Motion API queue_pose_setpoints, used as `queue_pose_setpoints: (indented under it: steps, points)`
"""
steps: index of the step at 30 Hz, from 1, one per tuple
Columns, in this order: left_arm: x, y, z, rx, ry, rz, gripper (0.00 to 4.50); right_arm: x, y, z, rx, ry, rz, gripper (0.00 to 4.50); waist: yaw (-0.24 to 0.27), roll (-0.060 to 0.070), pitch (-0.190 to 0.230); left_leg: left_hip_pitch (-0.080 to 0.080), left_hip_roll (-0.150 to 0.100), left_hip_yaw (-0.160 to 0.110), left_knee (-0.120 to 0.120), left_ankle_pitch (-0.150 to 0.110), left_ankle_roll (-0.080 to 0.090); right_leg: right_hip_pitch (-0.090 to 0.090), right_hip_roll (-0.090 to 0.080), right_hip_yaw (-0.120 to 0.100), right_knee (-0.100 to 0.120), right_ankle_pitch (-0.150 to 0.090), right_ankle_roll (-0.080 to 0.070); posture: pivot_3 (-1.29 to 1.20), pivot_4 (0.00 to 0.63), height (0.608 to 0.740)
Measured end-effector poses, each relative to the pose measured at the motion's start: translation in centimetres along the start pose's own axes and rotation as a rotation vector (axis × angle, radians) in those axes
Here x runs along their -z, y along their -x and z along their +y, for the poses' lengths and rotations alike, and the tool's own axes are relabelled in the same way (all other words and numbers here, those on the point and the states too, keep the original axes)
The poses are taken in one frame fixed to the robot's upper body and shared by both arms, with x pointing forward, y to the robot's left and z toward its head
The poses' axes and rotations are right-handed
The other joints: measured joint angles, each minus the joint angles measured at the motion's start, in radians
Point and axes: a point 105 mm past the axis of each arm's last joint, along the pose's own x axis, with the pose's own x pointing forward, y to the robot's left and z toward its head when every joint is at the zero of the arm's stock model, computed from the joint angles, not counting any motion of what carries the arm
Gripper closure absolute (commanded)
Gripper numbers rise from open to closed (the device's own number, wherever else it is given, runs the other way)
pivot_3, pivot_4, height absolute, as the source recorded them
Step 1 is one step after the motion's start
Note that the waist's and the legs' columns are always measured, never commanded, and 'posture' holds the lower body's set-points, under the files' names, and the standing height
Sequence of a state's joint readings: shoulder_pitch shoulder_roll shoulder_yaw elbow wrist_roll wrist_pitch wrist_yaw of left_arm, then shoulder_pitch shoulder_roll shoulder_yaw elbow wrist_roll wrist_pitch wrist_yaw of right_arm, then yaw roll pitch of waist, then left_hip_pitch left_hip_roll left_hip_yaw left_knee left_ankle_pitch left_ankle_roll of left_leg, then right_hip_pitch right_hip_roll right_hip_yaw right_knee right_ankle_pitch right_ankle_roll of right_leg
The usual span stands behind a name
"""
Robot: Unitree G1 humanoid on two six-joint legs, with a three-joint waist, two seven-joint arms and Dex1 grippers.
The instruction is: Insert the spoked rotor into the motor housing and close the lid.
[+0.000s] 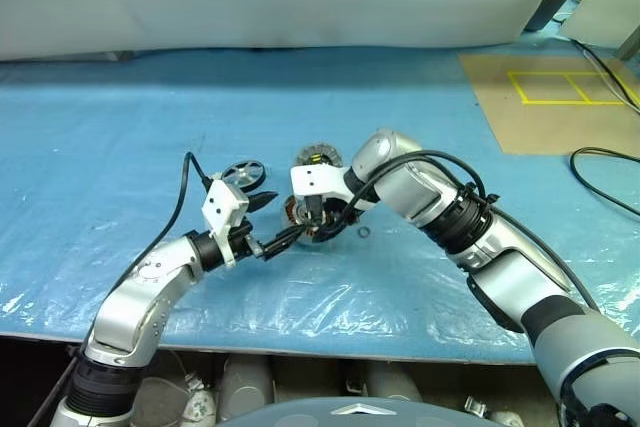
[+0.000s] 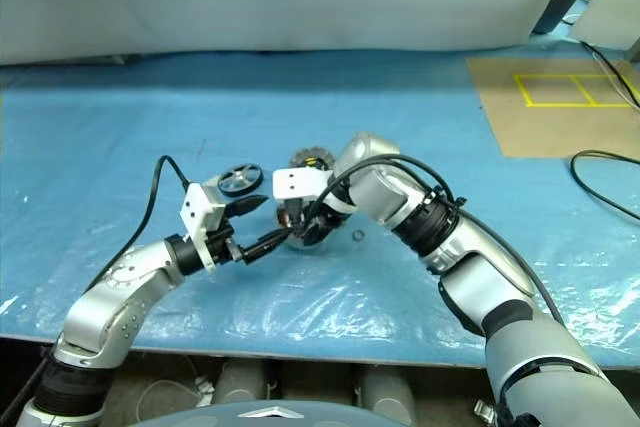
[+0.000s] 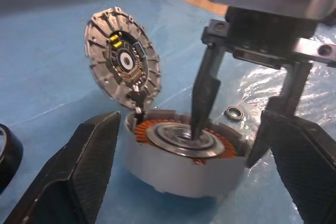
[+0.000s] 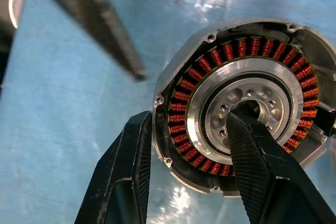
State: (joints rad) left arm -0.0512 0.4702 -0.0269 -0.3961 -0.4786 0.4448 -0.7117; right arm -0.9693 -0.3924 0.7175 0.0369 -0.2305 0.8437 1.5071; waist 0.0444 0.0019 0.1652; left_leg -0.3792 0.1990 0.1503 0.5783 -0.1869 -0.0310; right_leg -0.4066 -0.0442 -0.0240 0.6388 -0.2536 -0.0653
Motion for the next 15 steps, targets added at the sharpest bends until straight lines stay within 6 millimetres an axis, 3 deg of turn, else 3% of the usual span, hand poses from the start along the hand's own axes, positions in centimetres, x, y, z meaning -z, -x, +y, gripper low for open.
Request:
queue_pose_setpoints:
  steps: [15]
  points:
    - [-0.3,0.6,-0.2,-0.007,0.010,0.006,0.00,-0.3,-1.1,1.3,-0.021,-0.001,0.077,2.63,0.000,0.000,0.000,0.009,0.000,0.000,-0.001,0.000,-0.001,0.008,0.000,0.002,0.000,0.000,0.000,0.00,0.150,0.740]
